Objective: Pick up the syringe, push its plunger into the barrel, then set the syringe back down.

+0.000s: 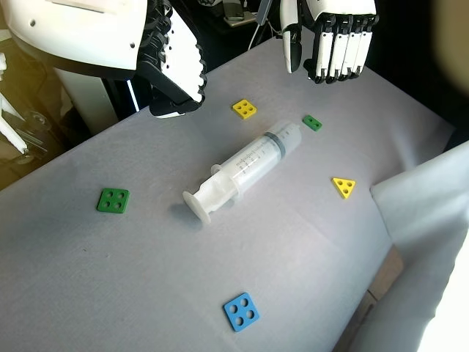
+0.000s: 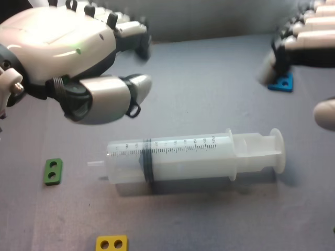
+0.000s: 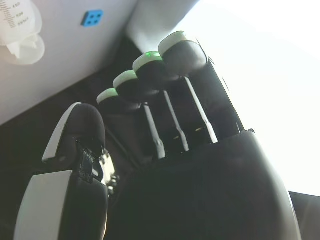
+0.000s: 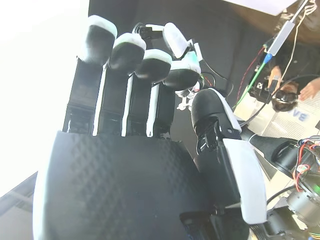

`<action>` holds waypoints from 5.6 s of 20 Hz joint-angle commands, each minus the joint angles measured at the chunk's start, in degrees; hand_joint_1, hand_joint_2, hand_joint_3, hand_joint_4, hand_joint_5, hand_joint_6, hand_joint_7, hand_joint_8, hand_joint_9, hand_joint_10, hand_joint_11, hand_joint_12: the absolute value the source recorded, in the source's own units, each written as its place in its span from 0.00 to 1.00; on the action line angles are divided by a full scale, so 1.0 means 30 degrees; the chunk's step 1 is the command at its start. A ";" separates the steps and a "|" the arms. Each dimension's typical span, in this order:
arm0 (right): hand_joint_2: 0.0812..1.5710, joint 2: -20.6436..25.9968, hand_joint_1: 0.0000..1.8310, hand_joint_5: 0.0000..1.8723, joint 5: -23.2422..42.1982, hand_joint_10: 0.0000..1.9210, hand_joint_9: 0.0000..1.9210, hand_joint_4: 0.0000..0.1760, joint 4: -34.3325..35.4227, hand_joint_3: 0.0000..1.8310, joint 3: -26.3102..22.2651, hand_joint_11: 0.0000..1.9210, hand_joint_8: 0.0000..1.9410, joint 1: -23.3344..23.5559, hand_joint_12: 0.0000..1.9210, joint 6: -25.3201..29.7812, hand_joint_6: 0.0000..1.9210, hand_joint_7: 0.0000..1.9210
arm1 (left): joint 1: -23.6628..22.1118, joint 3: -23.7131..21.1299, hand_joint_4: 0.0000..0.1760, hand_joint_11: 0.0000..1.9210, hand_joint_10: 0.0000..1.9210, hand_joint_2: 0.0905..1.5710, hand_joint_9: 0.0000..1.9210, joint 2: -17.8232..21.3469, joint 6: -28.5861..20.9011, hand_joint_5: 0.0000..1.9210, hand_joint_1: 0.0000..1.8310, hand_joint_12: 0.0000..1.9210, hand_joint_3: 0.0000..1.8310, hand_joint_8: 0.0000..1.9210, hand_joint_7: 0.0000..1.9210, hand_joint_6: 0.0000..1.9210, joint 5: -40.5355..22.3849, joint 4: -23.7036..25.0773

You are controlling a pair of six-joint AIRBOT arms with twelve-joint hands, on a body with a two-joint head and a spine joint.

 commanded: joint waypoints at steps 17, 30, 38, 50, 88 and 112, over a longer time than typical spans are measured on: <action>0.90 -0.0028 0.00 0.08 -0.2068 0.00 0.02 0.00 0.0960 0.00 -0.0077 0.01 0.00 0.0016 0.02 0.0520 0.01 0.05 | -0.0234 -0.0429 0.00 0.00 0.00 0.96 0.06 0.0061 0.1205 0.10 0.00 0.15 0.00 0.00 0.08 0.00 -0.1387 -0.0863; 0.90 -0.0081 0.00 0.12 -0.2730 0.00 0.04 0.00 0.0960 0.00 -0.0325 0.00 0.00 -0.0093 0.09 0.0707 0.01 0.08 | 0.3750 0.0319 0.00 0.00 0.00 0.68 0.01 -0.4848 -0.2835 0.01 0.15 0.09 0.00 0.00 0.00 0.00 -0.6372 0.1251; 0.89 -0.0081 0.00 0.11 -0.2725 0.00 0.04 0.00 0.0960 0.00 -0.0356 0.00 0.00 -0.0093 0.06 0.0558 0.00 0.08 | 0.5005 0.2111 0.00 0.00 0.00 0.60 0.00 -0.8444 -0.2508 0.00 0.34 0.07 0.00 0.00 0.00 0.00 -0.7680 0.0754; 0.90 -0.0079 0.00 0.07 -0.2705 0.00 0.02 0.00 0.0958 0.00 -0.0536 0.00 0.00 -0.0095 0.05 0.0186 0.00 0.05 | 0.6609 0.4290 0.00 0.00 0.00 0.55 0.03 -1.0147 -0.2416 0.05 0.57 0.18 0.00 0.00 0.03 0.00 -0.7711 0.0495; 0.89 -0.0033 0.00 0.09 -1.2005 0.00 0.03 0.00 0.0986 0.00 -0.1036 0.00 0.00 -0.1021 0.08 1.5627 0.00 0.06 | 0.7173 0.6603 0.00 0.00 0.00 0.58 0.07 -1.2357 -0.2844 0.10 0.60 0.26 0.00 0.00 0.08 0.00 -0.7694 0.0267; 0.87 -0.0014 0.00 0.11 -1.4707 0.01 0.04 0.00 0.0994 0.00 -0.1263 0.00 0.00 -0.1380 0.08 2.0354 0.00 0.08 | 0.5437 0.5925 0.00 0.27 0.81 0.77 0.35 -1.1374 -0.3413 0.40 0.73 0.73 0.00 0.77 0.38 0.58 -0.7720 0.0034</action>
